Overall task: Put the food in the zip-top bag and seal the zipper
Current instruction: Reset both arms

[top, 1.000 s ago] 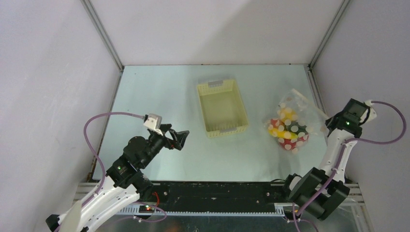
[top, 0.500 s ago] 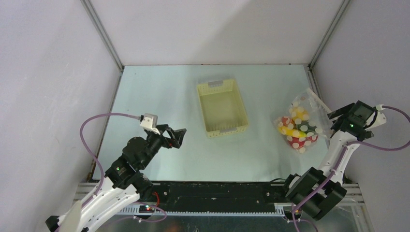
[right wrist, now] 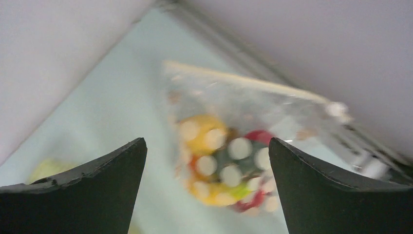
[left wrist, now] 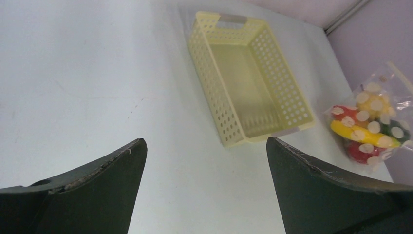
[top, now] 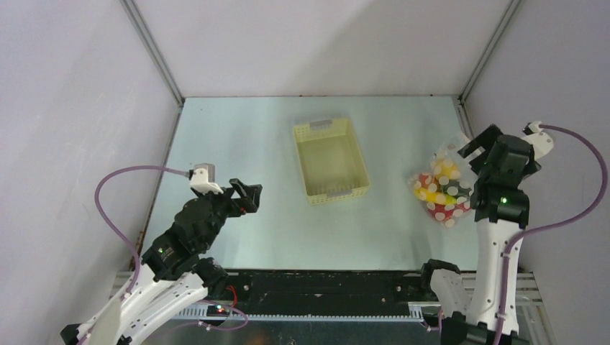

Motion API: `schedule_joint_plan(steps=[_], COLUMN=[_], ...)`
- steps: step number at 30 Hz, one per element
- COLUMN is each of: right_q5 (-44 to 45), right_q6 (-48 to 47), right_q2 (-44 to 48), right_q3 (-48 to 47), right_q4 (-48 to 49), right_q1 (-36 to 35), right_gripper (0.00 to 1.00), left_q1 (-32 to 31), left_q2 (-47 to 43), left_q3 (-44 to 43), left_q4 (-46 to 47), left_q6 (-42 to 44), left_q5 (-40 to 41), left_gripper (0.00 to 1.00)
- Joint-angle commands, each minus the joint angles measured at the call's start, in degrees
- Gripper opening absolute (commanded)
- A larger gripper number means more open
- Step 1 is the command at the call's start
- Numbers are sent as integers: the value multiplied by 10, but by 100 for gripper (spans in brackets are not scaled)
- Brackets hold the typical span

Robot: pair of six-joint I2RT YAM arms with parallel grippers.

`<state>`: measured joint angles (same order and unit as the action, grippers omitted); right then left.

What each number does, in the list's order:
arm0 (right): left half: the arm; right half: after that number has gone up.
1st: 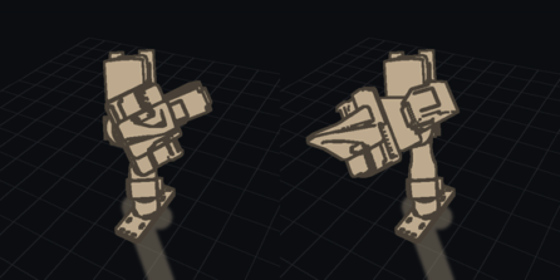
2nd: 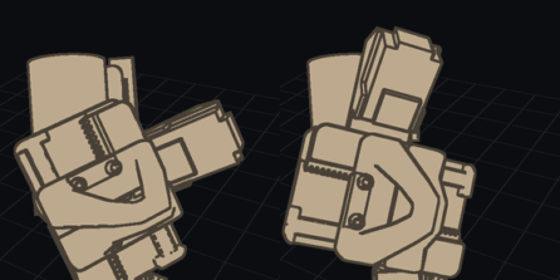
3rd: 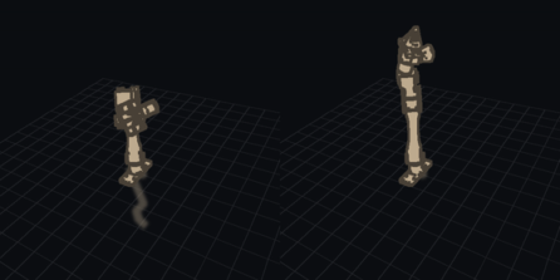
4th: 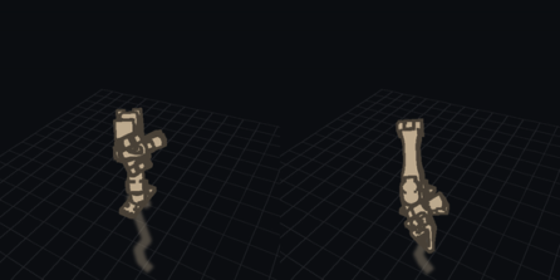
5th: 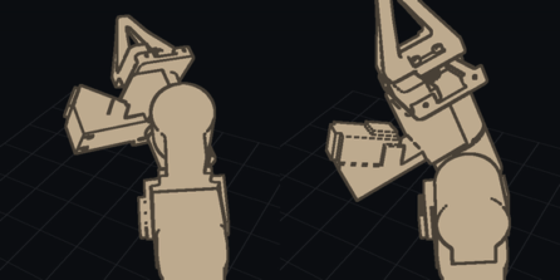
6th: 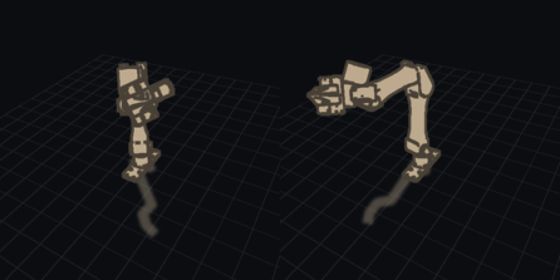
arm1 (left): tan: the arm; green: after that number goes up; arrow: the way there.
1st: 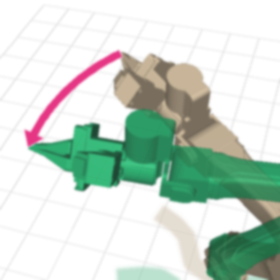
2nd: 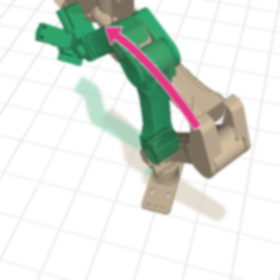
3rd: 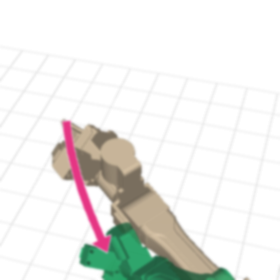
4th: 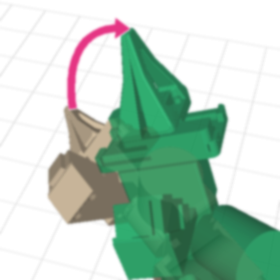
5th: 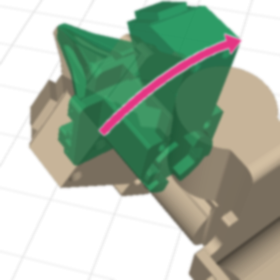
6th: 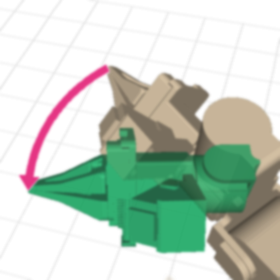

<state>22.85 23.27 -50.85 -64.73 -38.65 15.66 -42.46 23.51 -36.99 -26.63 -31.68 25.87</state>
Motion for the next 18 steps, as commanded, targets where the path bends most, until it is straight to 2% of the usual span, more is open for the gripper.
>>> schedule_joint_plan(steps=[1,9,13,18], right_q5=[-266,-403,-412,-404], right_q6=[-7,-5,-9,-19], right_q2=[62,195,232,251], right_q3=[52,211,260,262], right_q4=[31,89,100,102], right_q1=[-13,-14,-13,-12], right_gripper=[99,100,100,99], left_q1=[2,2,2,2], left_q2=[3,-46,-67,-70], left_q3=[-23,-24,-24,-34], left_q4=[-47,-87,-102,-127], left_q6=[-37,-64,-75,-88], left_q5=[39,54,60,65], left_gripper=[100,100,100,100])
